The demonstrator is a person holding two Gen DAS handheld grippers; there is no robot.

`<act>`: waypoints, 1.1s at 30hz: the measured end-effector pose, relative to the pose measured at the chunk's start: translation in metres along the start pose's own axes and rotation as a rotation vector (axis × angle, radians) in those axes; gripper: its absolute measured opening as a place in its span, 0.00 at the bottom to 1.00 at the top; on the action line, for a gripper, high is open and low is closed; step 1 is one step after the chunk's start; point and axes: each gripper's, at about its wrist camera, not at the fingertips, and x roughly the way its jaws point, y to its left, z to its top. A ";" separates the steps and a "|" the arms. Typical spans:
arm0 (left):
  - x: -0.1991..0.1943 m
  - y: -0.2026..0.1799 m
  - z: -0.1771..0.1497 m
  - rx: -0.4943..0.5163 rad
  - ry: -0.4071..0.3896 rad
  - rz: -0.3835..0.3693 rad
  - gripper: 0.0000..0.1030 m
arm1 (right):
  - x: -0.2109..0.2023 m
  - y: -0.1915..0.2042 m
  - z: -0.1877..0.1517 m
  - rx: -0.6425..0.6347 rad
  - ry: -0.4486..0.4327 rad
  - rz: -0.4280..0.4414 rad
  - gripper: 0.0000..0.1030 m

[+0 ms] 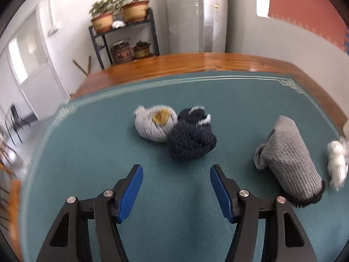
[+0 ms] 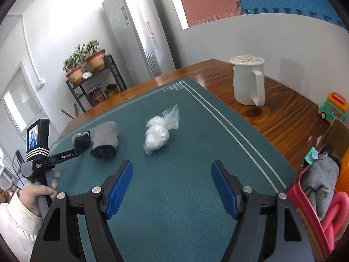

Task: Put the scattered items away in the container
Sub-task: 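Swing both open tools back over the mat toward the socks, then close the left tool on the navy fuzzy sock while the right tool approaches the white plastic bag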

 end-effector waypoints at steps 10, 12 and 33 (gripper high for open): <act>-0.048 0.007 0.042 0.073 -0.029 0.047 0.64 | -0.007 -0.011 0.002 0.034 -0.052 -0.032 0.75; -0.037 0.008 0.040 0.063 -0.006 0.038 0.64 | -0.005 -0.011 0.001 0.029 -0.050 -0.036 0.75; 0.055 -0.015 0.012 -0.078 0.025 -0.121 0.44 | 0.007 0.008 -0.013 -0.042 -0.005 -0.041 0.75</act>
